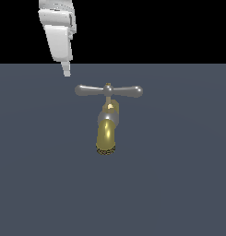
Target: Turn on the faucet by rotating a designated handle.
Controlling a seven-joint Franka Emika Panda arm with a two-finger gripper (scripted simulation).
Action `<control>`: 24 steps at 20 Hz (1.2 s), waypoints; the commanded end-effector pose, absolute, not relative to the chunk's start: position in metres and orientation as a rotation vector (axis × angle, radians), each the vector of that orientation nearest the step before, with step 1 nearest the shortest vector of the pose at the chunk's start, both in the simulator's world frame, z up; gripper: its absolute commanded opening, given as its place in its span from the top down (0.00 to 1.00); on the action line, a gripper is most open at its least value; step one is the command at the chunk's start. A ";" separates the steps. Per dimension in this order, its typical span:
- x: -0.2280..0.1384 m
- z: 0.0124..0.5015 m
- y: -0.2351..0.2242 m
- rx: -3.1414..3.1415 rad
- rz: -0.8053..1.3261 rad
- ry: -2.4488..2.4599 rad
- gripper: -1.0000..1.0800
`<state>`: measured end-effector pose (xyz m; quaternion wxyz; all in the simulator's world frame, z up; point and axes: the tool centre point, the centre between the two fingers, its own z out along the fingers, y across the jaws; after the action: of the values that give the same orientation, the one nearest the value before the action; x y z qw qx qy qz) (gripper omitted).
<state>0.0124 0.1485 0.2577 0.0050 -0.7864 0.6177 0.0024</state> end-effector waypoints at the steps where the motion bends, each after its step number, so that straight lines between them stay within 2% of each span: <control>1: 0.026 0.247 0.144 -2.404 0.005 2.010 1.00; 13: 0.077 0.207 0.120 -2.154 -0.002 2.287 1.00; 24: 0.089 0.198 0.111 -2.084 -0.001 2.351 1.00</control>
<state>0.0883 0.1109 0.1981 -0.0004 -0.6640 0.7478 -0.0001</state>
